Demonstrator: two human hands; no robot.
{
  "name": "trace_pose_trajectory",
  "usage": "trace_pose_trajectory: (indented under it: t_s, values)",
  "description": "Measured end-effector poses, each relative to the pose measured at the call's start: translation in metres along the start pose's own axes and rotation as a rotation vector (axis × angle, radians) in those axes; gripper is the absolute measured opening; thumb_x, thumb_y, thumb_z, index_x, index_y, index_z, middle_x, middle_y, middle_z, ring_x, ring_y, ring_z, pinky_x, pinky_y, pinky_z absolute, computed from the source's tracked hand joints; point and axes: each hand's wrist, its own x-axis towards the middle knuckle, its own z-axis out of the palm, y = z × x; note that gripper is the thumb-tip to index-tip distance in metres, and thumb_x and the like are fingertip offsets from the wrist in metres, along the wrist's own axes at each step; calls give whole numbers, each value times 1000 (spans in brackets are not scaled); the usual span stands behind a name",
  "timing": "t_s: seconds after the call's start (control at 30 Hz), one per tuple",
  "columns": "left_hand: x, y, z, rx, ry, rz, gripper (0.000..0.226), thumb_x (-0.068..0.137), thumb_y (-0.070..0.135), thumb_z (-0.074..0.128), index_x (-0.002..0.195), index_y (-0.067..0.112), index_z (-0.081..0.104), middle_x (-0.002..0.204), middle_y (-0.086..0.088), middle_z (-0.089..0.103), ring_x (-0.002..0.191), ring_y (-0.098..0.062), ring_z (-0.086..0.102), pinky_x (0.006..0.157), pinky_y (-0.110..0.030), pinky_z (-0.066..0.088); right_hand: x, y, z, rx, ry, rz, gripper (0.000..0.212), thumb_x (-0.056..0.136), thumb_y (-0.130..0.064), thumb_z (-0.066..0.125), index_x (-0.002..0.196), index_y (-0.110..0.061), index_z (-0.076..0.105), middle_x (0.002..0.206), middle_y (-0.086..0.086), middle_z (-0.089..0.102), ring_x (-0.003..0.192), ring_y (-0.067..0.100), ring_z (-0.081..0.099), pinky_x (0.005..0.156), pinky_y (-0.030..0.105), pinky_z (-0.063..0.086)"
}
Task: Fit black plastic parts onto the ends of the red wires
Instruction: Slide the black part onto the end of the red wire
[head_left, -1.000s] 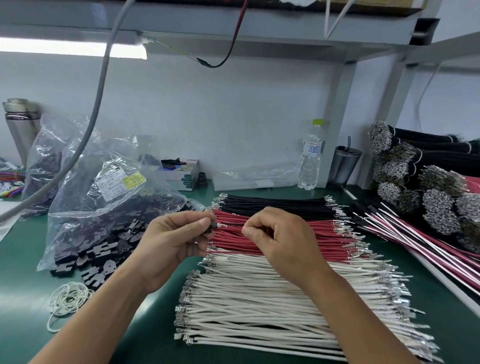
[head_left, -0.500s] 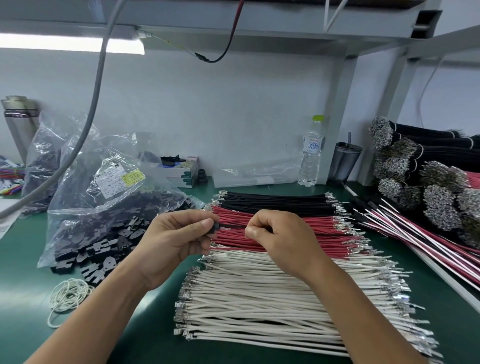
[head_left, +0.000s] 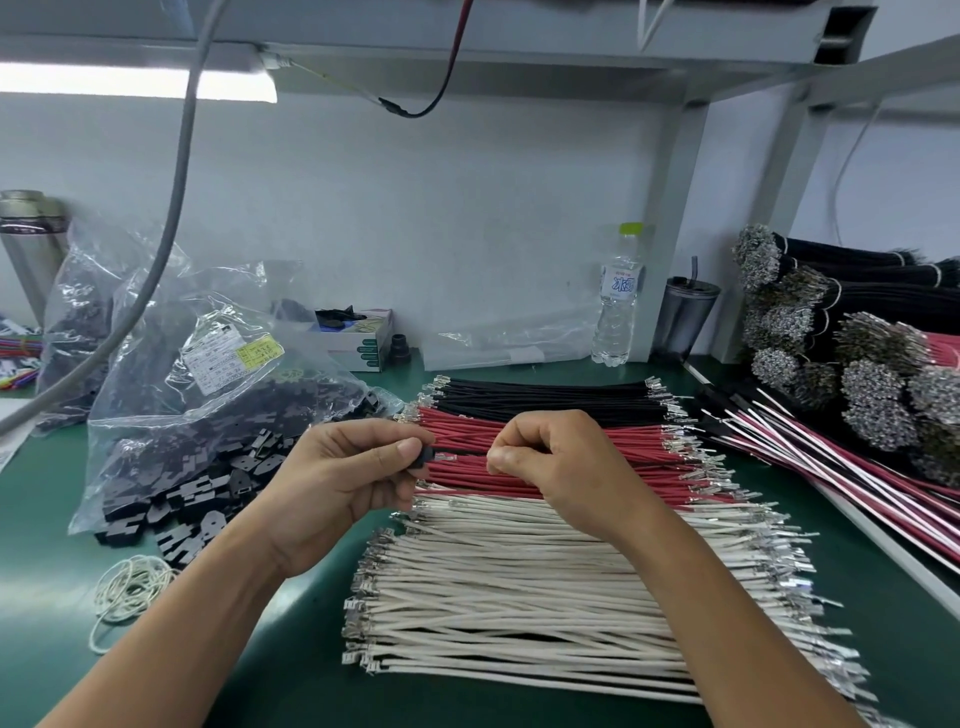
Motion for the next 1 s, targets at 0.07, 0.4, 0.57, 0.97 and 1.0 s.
trace_pose_trajectory:
  t_s: [0.07, 0.4, 0.57, 0.97, 1.0]
  values:
    - [1, -1, -1, -7, -2, -4, 48, 67, 24, 95, 102, -3, 78, 85, -19, 72, 65, -21, 66, 61, -28, 59, 0, -1, -1, 13, 13, -7, 15, 92, -28, 70, 77, -24, 74, 73, -8, 70, 68, 9, 63, 78, 45, 56]
    - [0, -1, -1, -11, -18, -8, 55, 63, 28, 98, 102, -4, 78, 86, -20, 73, 63, -20, 66, 59, -26, 58, 0, 2, 5, -157, 107, -28, 17, 90, -35, 69, 73, -30, 69, 71, -17, 68, 68, 7, 63, 73, 39, 56]
    - [1, 1, -1, -28, -2, 14, 59, 58, 33, 100, 100, -1, 79, 83, -18, 73, 61, -19, 65, 59, -27, 58, -3, 1, -1, -174, 110, -73, 20, 89, -33, 70, 69, -33, 67, 71, -21, 67, 66, 4, 60, 69, 34, 53]
    - [0, 0, 0, -42, -26, 14, 56, 60, 33, 100, 100, -1, 79, 81, -18, 73, 61, -19, 64, 58, -26, 57, -2, -3, 3, -13, 60, -68, 16, 90, -28, 72, 74, -25, 73, 63, -11, 65, 57, 4, 54, 66, 38, 53]
    - [0, 0, 0, -43, -23, 11, 57, 59, 33, 100, 100, -1, 79, 81, -18, 73, 61, -20, 64, 58, -26, 57, -3, -3, 2, 21, 57, -72, 15, 90, -27, 72, 74, -24, 73, 65, -7, 66, 57, 5, 54, 65, 37, 52]
